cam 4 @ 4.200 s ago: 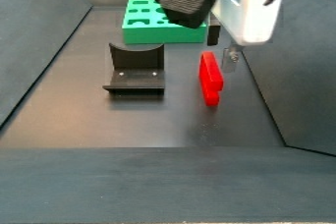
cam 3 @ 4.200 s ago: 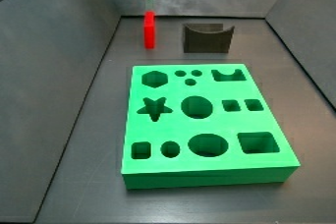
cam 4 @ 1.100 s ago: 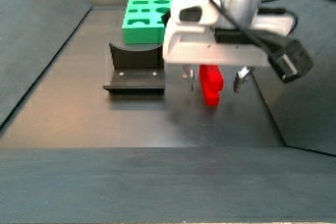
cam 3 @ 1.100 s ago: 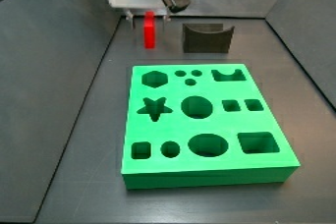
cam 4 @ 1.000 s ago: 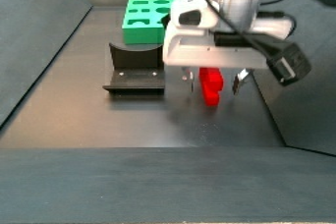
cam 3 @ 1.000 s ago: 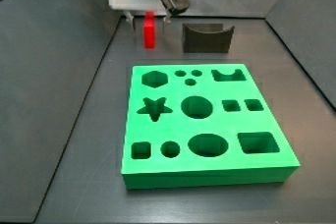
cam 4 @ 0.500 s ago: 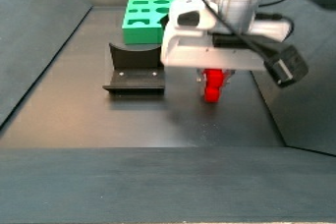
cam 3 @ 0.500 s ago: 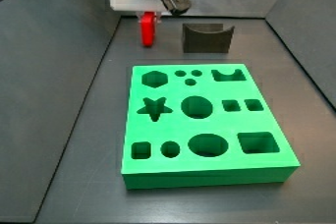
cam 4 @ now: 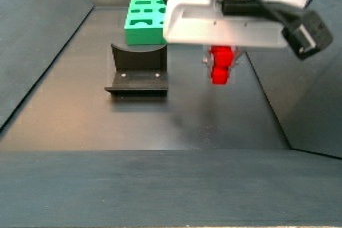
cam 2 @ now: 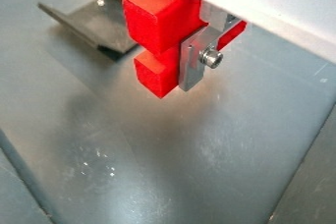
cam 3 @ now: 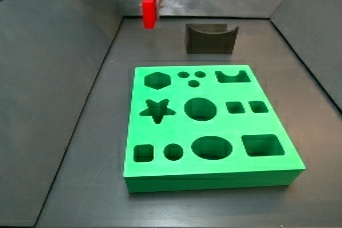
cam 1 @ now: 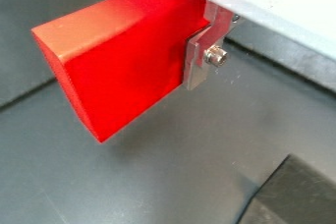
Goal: Pick up the double-square object. Move up. Rotate the double-square object. Place the double-square object on the fixture. Regrasp the double-square object. Move to above the board. Insert the double-square object.
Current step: Place the double-square object on the fixture.
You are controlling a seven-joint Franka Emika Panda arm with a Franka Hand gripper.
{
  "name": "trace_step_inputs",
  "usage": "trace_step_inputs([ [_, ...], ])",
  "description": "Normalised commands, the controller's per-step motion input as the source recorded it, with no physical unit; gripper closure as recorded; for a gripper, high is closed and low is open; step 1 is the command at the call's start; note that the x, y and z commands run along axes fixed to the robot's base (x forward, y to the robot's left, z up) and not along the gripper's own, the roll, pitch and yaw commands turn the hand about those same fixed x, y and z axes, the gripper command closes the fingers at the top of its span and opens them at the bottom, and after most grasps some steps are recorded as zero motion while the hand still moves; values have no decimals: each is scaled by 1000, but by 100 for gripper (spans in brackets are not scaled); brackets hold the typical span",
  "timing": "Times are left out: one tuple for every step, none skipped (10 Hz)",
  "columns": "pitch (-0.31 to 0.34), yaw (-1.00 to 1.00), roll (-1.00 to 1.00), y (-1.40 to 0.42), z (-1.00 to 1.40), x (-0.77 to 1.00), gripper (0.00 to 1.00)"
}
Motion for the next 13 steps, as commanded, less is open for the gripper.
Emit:
trace_step_inputs([
  [8, -7, 2, -1, 1000, -9, 100],
  [13, -10, 3, -1, 1000, -13, 100],
  [26, -16, 3, 1, 1000, -14, 100],
  [28, -19, 5, 1, 1000, -17, 100],
  [31, -21, 5, 1, 1000, -21, 100],
  [35, -25, 7, 2, 923, -20, 100],
  [40, -26, 8, 3, 808, -17, 100],
  [50, -28, 8, 5, 584, -8, 100],
  [60, -29, 8, 6, 417, -1, 100],
  [77, -30, 7, 7, 191, 5, 100],
  [-221, 4, -64, -333, -43, 1000, 100],
  [-204, 21, -61, -317, -79, 1000, 100],
  [-173, 29, -59, -292, -77, 1000, 100],
])
